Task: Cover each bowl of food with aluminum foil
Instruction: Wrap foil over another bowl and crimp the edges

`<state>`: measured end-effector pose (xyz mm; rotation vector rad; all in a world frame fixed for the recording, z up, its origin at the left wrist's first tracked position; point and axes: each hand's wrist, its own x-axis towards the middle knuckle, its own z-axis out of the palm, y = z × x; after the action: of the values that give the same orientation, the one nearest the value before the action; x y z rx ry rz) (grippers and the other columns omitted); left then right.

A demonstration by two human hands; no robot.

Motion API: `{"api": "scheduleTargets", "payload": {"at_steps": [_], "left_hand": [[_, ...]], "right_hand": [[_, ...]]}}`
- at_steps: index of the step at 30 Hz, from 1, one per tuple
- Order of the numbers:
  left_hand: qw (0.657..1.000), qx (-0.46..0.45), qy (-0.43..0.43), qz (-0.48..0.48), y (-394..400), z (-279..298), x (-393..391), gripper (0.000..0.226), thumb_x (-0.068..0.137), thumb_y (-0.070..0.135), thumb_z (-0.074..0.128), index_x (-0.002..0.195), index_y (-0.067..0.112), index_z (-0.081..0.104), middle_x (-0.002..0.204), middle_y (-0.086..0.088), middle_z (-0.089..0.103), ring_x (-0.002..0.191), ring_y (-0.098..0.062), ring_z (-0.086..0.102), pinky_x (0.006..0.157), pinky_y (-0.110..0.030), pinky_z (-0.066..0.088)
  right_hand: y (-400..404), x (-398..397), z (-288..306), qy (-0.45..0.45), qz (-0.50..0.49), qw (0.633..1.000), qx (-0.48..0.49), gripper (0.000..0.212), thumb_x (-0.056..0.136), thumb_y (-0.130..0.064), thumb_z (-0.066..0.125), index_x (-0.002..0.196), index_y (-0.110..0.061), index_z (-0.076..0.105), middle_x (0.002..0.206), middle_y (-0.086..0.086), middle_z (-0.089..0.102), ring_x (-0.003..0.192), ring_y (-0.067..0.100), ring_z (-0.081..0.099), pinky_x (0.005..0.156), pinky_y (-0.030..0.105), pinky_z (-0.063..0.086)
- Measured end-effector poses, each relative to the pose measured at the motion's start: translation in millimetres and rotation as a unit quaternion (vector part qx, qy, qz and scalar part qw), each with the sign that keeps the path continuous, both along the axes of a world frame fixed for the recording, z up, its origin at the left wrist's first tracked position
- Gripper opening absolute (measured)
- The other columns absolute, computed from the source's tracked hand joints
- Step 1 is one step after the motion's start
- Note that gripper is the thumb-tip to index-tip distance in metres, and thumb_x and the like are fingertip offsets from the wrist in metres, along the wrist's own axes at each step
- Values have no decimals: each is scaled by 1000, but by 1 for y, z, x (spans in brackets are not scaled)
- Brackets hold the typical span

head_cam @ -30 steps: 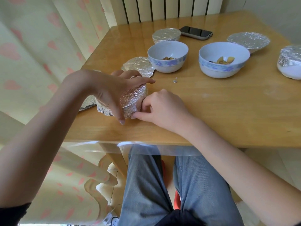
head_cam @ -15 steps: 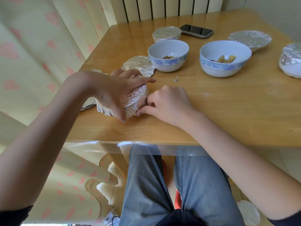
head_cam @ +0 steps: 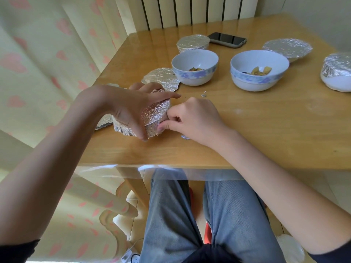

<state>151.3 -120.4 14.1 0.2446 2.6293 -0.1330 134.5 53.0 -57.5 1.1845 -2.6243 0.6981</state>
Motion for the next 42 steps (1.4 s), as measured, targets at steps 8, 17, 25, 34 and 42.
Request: {"api": "scheduleTargets", "payload": {"at_steps": [8,17,25,34,42], "left_hand": [[998,-35,24,53,7,-1,4,121,63,49,82,144,55,-8,151,12,10,140,-29,17,104,-52,34],[996,-21,-5,83,0,12,19,149,28,72,76,123,66,-38,151,11,-40,140,-26,-34,114,-61,-1],[1000,2,-8,15,0,2,12,129,58,43,89,138,67,-9,156,19,-5,148,-17,-1,116,-50,20],[1000,17,-11,18,-4,-1,10,127,56,42,90,131,73,-8,148,26,-1,145,-16,1,115,-53,23],[1000,12,2,27,-6,-2,11,128,57,46,89,139,65,-7,150,24,-2,143,-11,-1,114,-47,23]], "right_hand": [[2,-11,9,-34,-36,997,-63,57,76,-67,60,51,-18,46,48,-3,45,51,11,43,50,29,32],[16,14,-2,-72,-41,996,33,50,70,-76,57,89,-30,61,68,-13,55,74,12,57,64,27,41],[-6,16,1,-56,-54,997,26,45,76,-67,61,88,-24,62,86,-4,65,85,19,61,64,29,39],[-1,2,0,-122,-1,992,-2,28,76,-52,71,76,-26,59,60,-13,51,66,8,49,56,27,36],[-5,-22,14,-50,-12,998,38,46,56,-63,76,66,-20,63,66,-6,61,70,15,55,58,29,40]]}}
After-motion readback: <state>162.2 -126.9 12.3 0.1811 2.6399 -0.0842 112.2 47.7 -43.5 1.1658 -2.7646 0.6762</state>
